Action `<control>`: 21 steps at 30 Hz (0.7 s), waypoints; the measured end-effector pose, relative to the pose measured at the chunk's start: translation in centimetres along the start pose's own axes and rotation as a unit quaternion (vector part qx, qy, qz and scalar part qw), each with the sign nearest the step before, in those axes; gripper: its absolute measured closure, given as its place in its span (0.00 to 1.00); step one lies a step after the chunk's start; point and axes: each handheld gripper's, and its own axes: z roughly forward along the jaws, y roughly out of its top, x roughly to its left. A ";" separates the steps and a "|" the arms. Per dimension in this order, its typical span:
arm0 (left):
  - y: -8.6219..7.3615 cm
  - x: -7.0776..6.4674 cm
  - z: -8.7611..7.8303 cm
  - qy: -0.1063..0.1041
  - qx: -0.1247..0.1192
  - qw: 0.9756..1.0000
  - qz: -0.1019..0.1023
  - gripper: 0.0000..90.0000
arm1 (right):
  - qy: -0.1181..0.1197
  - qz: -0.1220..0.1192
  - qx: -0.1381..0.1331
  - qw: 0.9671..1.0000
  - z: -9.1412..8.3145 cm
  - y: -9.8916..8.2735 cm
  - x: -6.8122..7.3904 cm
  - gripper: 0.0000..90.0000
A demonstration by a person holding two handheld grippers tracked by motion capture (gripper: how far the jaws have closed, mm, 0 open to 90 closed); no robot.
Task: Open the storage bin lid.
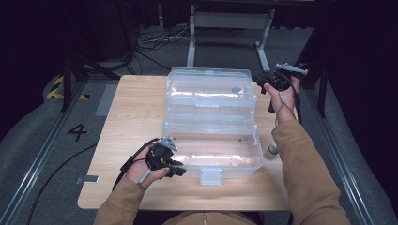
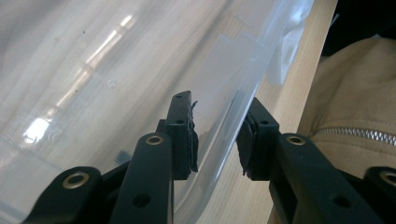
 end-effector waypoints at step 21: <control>0.6 1.0 -5.3 0.012 -0.073 0.997 0.004 0.52 | 0.012 -0.066 -0.044 0.997 -11.3 -2.5 1.4 0.52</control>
